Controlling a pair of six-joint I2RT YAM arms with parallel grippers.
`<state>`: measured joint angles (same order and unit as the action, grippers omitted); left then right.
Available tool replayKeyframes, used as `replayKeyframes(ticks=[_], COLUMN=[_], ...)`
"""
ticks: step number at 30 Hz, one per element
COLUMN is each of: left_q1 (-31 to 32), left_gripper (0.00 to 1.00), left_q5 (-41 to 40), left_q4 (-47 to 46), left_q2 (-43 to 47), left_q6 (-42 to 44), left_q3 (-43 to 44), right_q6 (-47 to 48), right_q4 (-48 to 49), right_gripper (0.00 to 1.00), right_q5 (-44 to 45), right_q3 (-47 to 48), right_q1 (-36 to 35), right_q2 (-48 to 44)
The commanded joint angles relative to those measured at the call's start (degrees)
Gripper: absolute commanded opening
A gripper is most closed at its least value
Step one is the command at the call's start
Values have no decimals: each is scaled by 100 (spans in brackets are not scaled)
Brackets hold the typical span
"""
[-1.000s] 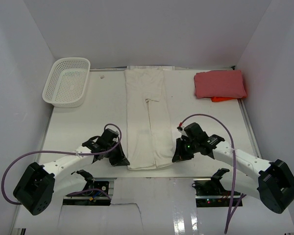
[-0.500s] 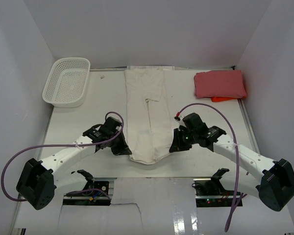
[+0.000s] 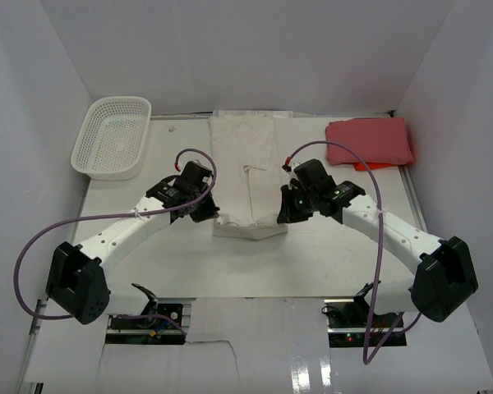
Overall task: Fold and stack the t-shirts
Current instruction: Grab the bottom of the folded rectangular tshirt with both arms, then fold the folded rectangular tshirt in 1/3 of the way
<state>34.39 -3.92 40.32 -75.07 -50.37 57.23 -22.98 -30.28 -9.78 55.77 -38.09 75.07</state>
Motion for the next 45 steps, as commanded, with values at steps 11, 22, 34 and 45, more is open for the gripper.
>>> replayKeyframes(ticks=[11, 22, 34, 45], left_q1=[-1154, -1189, -1567, -1769], left_gripper=[0, 0, 0, 0], left_q5=[-311, 129, 49, 278], left_q4=[-621, -946, -955, -1087], left_q2=[-1474, -2583, -2609, -3031], left_q6=[1011, 1047, 976, 994], left_q3=[1676, 2749, 2732, 3048], right_q6=[769, 1050, 1041, 980], right_q4=[31, 110, 67, -56], right_gripper=[8, 8, 8, 8], right_q5=[152, -68, -278, -253], right_q3=[1902, 2755, 3607, 4100], right_q1=[679, 1040, 1119, 1198], right_q2=[1431, 2504, 3092, 3585])
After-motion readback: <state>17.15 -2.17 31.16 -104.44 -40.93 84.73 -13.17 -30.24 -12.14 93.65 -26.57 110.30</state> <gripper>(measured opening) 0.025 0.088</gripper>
